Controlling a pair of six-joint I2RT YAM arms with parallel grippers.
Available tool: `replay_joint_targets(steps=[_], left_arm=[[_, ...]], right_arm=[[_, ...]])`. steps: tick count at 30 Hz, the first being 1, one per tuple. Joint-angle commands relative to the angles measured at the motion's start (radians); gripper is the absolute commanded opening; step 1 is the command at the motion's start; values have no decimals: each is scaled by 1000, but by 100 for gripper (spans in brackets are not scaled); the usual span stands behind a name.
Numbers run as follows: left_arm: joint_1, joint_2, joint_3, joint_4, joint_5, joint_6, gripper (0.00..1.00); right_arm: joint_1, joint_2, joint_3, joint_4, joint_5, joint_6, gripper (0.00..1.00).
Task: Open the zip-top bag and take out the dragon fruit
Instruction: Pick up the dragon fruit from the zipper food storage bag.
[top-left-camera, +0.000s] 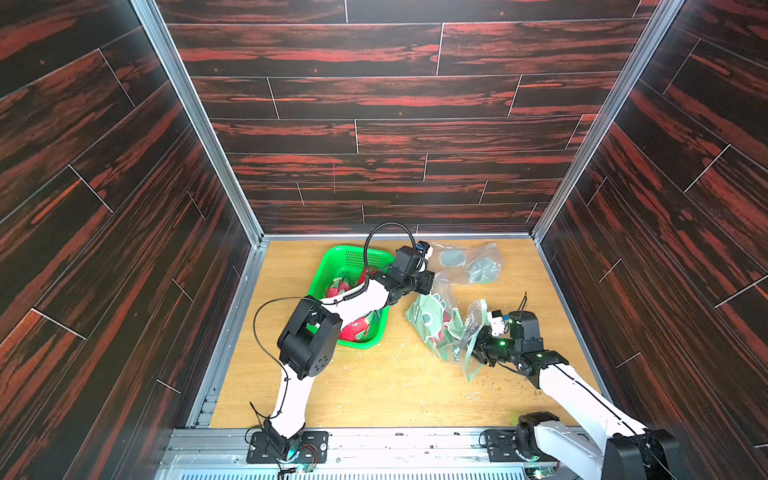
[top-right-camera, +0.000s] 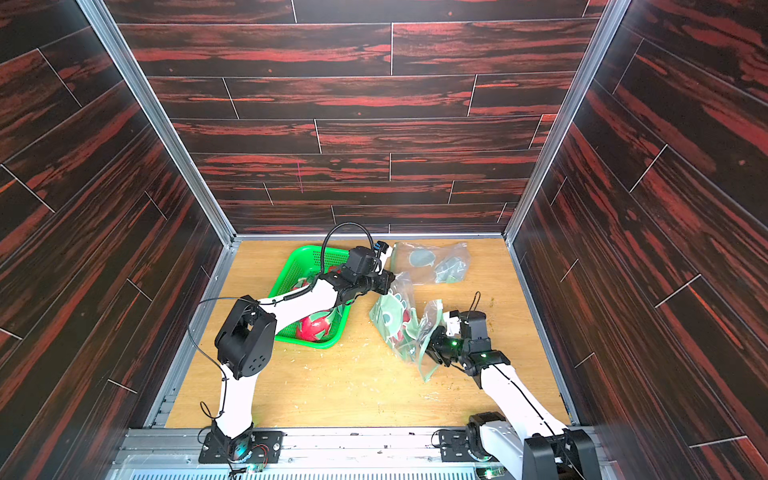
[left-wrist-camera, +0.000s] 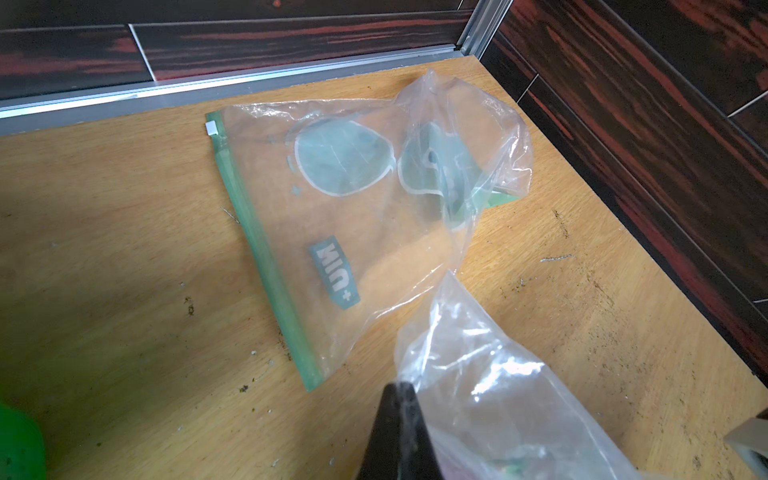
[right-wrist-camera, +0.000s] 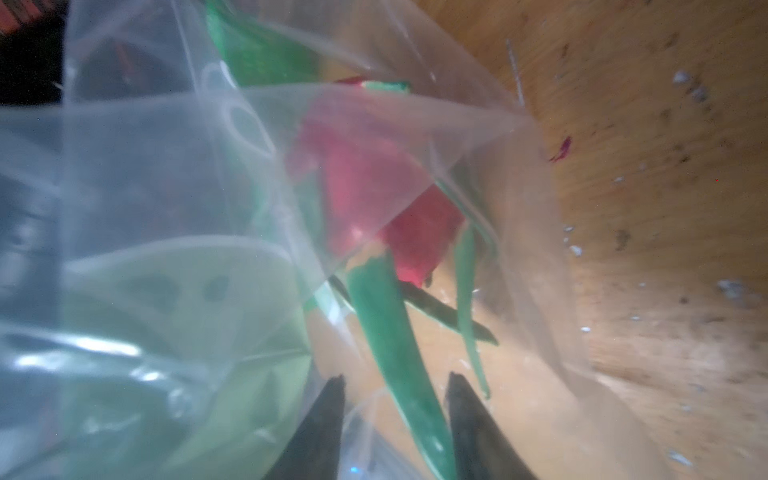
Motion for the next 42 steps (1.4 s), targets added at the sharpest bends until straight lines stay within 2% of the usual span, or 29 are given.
replay_joint_targets(steps=[1, 4, 9, 15, 25, 32, 35, 41, 42], left_arm=[[6, -7, 37, -9, 1, 13, 0], [6, -1, 44, -12, 3, 12, 0], [6, -1, 44, -10, 5, 7, 0], [6, -2, 45, -12, 10, 5, 0], [5, -3, 46, -10, 21, -10, 0], [4, -5, 48, -4, 31, -17, 0], [5, -1, 50, -3, 34, -23, 0], [4, 2, 52, -4, 35, -25, 0], [3, 2, 52, -6, 35, -24, 0]], right_arm=[[6, 15, -25, 37, -40, 14, 47], [30, 42, -55, 59, -49, 41, 47], [85, 59, -68, 16, 9, 46, 47], [95, 71, -127, 221, -43, 154, 48], [109, 158, -216, 745, -96, 454, 49], [119, 277, -246, 994, -90, 534, 50], [118, 393, -276, 1233, -85, 610, 46], [130, 702, -292, 1695, -78, 762, 32], [137, 734, -279, 1704, -90, 776, 29]])
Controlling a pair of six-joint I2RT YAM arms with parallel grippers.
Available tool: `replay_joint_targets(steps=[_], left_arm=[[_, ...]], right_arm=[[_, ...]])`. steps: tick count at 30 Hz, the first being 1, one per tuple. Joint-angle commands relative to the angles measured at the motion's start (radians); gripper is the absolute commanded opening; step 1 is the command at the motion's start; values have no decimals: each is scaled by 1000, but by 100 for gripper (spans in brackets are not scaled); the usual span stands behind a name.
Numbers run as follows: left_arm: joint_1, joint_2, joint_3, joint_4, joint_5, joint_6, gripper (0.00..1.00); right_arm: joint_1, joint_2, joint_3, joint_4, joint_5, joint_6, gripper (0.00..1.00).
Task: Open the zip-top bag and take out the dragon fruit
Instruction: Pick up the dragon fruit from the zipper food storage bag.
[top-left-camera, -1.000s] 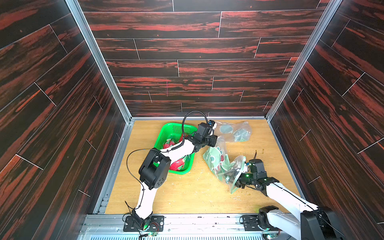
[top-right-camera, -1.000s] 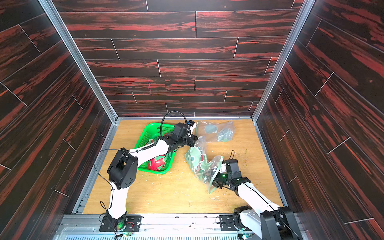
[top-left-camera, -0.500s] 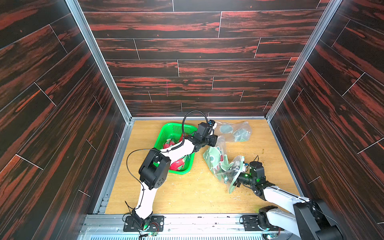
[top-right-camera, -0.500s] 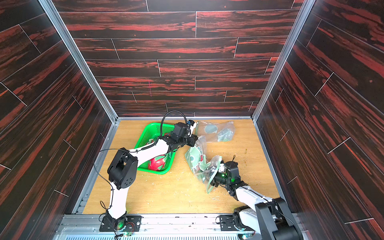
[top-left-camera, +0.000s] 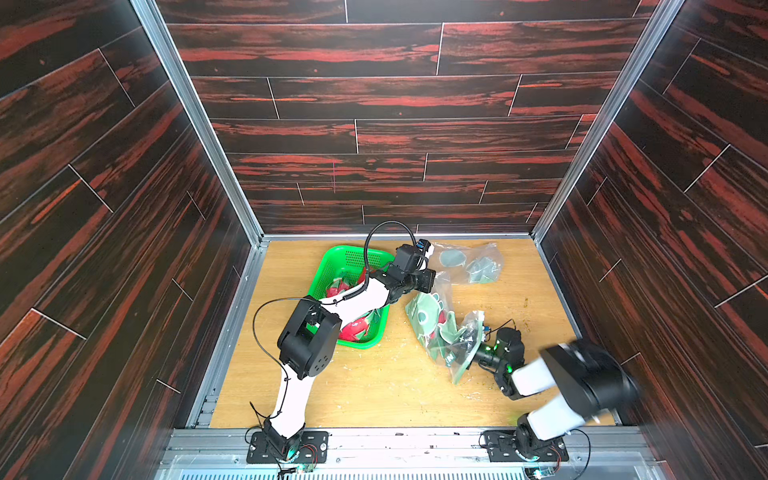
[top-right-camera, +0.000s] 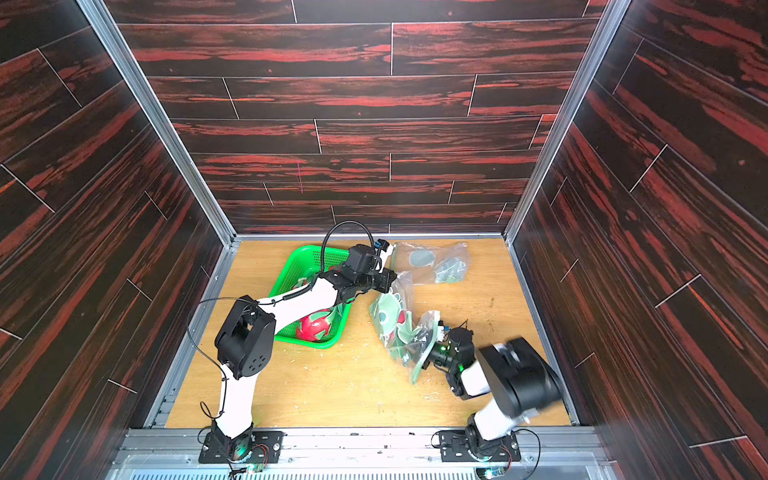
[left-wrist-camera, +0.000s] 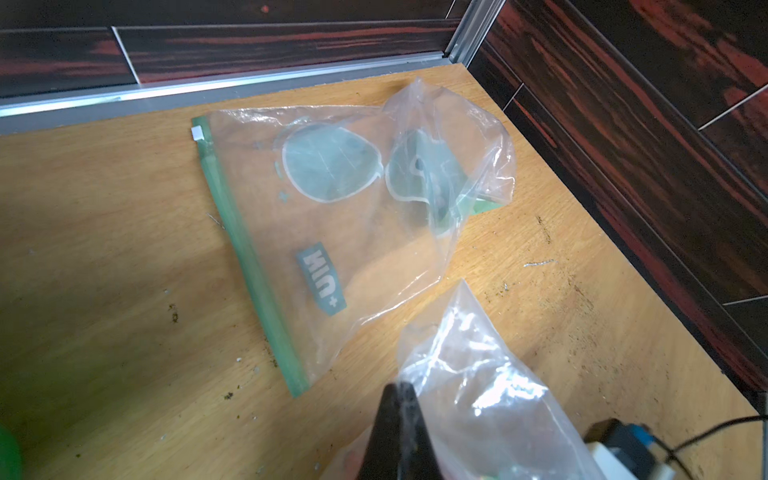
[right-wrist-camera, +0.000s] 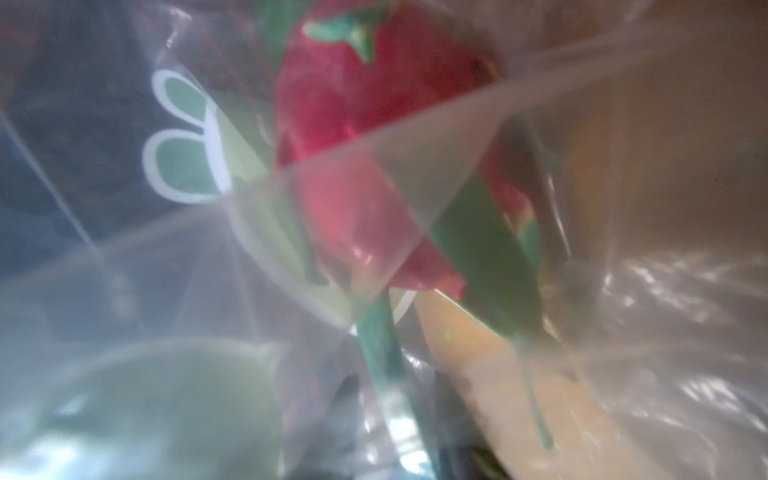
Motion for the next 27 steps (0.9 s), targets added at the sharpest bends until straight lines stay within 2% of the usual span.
replay_joint_targets(steps=[1, 4, 8, 14, 20, 23, 26, 27], left_arm=[[4, 2, 30, 1, 4, -1, 0], [4, 2, 32, -4, 2, 4, 0], [4, 5, 38, -7, 2, 4, 0], [4, 9, 47, -7, 9, -1, 0], [4, 6, 43, -7, 6, -2, 0], [3, 4, 43, -4, 4, -4, 0], [3, 2, 42, 0, -3, -7, 0], [4, 2, 45, 1, -6, -8, 0]], right_arm=[[23, 100, 8, 283, -9, 94, 29], [39, 94, 25, 283, -7, 88, 30], [39, 78, 46, 283, -14, 92, 37], [39, 121, 85, 283, -25, 103, 36], [40, 131, 109, 283, -26, 117, 24], [40, 145, 107, 283, -28, 131, 9], [40, 137, 103, 283, -30, 143, 0], [40, 130, 100, 283, -30, 144, 0]])
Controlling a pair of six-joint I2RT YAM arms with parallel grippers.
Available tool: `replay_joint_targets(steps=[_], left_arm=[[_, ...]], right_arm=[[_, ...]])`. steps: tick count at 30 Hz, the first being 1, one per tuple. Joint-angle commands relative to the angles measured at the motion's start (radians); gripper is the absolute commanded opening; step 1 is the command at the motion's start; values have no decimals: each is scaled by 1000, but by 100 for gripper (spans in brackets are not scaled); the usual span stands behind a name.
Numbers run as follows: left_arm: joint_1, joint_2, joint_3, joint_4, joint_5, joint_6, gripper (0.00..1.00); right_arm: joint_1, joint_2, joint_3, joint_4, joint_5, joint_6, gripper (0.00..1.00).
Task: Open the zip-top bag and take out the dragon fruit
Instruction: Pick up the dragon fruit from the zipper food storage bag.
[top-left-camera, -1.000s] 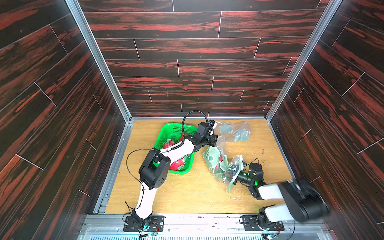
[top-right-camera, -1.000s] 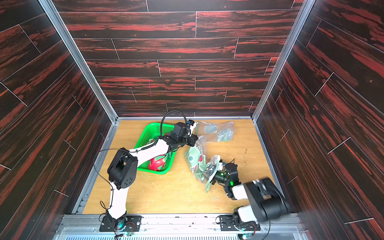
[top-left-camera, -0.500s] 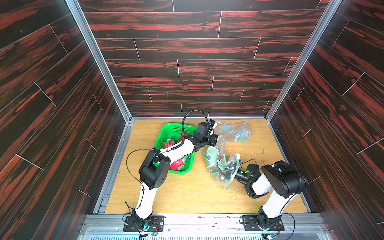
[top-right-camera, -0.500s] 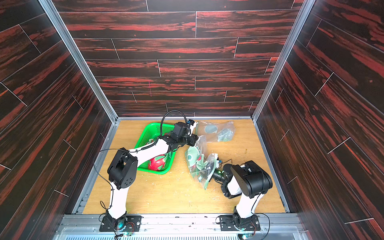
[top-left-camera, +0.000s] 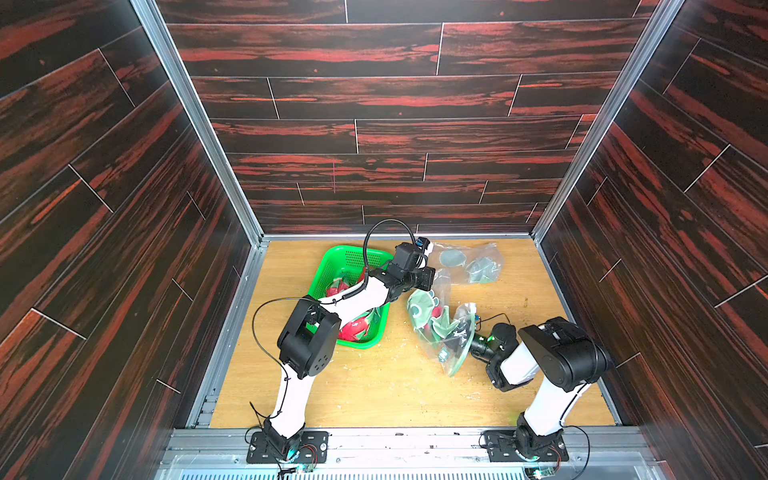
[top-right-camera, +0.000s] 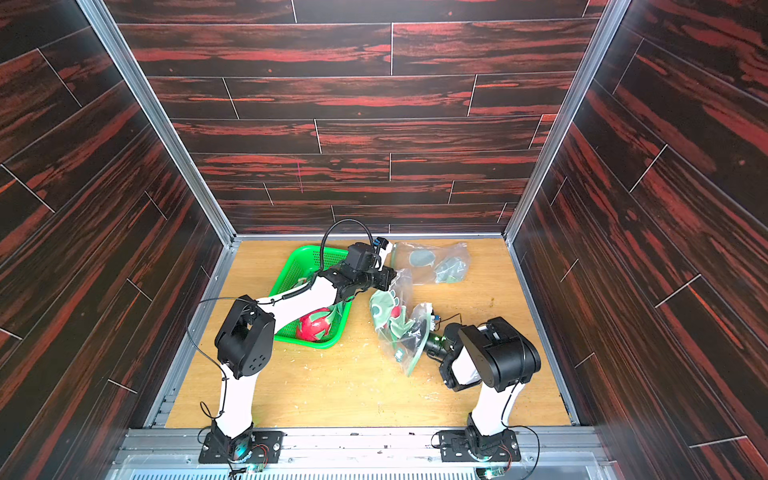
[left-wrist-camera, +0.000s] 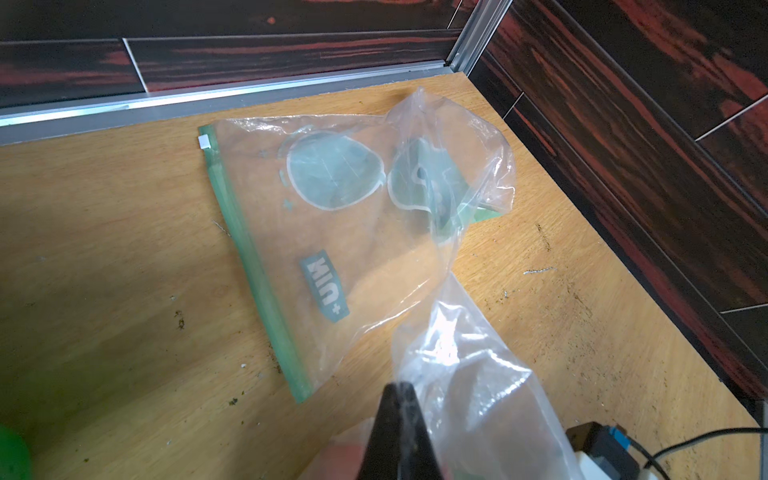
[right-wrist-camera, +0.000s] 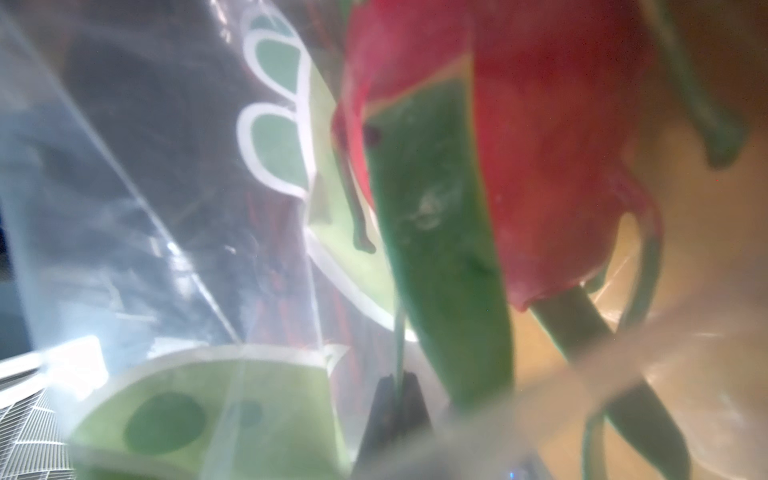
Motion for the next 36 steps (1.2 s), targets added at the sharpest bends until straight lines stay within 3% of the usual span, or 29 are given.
replay_joint_targets(steps=[1, 10, 15, 18, 22, 24, 31, 36], left_arm=[[4, 1, 32, 6, -8, -3, 0], [14, 27, 100, -18, -114, -45, 0], [24, 70, 180, -55, -163, -61, 0], [39, 108, 245, -79, -171, -69, 0], [49, 176, 391, -149, -190, -54, 0], [52, 218, 475, -187, -197, -48, 0], [61, 370, 750, -300, -240, -53, 0], [74, 503, 974, -392, -296, -84, 0]], right_arm=[[3, -9, 0, 33, -5, 10, 0], [-6, -115, -46, 26, -38, 61, 0], [-14, -256, -49, -110, -71, 43, 0], [-14, -407, -20, -337, -93, -37, 0], [-25, -662, 79, -847, -103, -232, 0], [-52, -732, 113, -963, -113, -265, 0], [-87, -834, 260, -1284, -144, -414, 0], [-100, -882, 461, -1606, -135, -580, 0]])
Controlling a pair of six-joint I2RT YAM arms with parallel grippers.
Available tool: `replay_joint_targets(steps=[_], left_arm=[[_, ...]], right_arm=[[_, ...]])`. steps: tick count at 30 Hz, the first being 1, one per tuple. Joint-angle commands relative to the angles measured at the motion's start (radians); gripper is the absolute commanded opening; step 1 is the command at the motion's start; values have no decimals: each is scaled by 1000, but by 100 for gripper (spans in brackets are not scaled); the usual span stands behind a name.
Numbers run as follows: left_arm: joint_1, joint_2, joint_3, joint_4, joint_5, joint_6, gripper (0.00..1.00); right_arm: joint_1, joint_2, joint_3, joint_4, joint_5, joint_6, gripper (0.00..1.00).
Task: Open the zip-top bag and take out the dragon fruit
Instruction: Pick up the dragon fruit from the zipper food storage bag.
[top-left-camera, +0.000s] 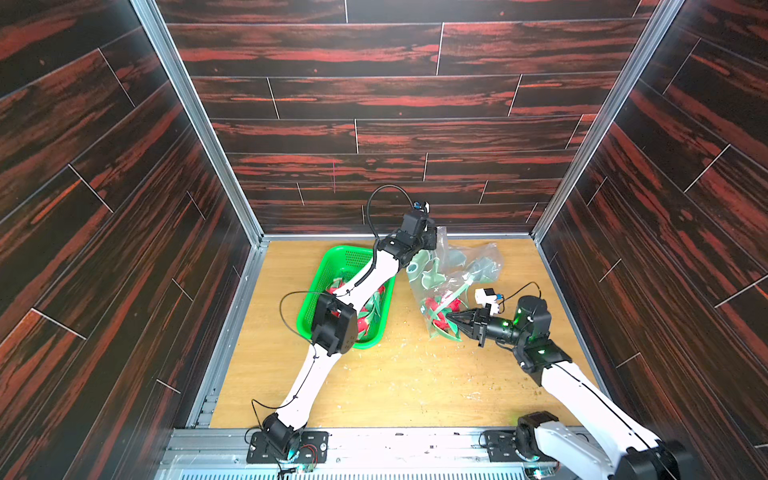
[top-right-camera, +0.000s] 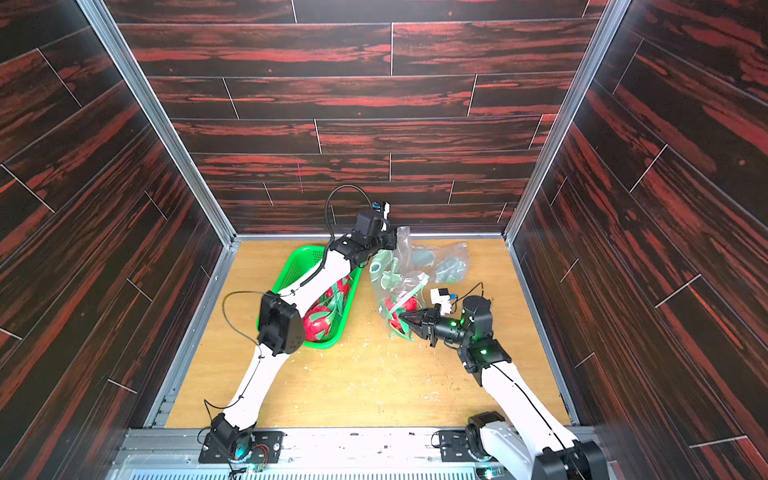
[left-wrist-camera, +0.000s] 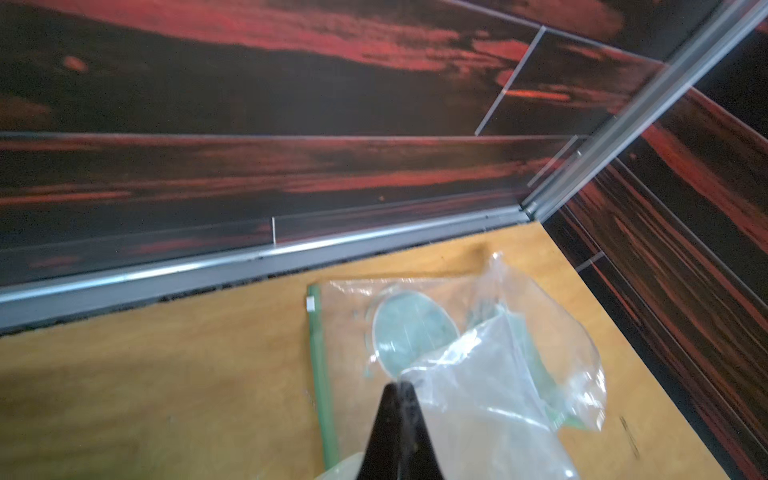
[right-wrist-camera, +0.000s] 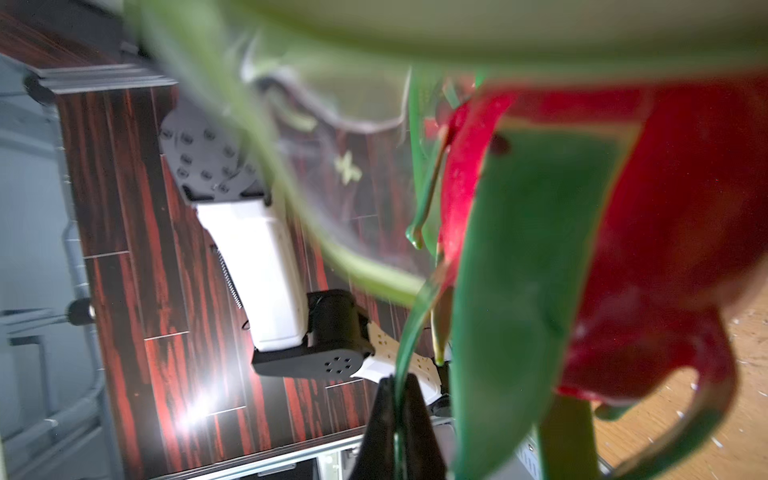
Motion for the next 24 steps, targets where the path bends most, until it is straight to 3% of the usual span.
replay_joint_targets(steps=[1, 5, 16, 24], left_arm=[[12, 60, 108, -103, -60, -26, 0], [20, 86, 141, -92, -68, -46, 0], [20, 98, 119, -44, -32, -70, 0], [21, 94, 106, -22, 26, -101, 0]], right_arm=[[-15, -49, 161, -246, -18, -196, 0], [-20, -60, 287, -427, 30, -325, 0], [-21, -38, 550, -597, 33, -504, 0], [-21, -25, 671, -534, -4, -511, 0]])
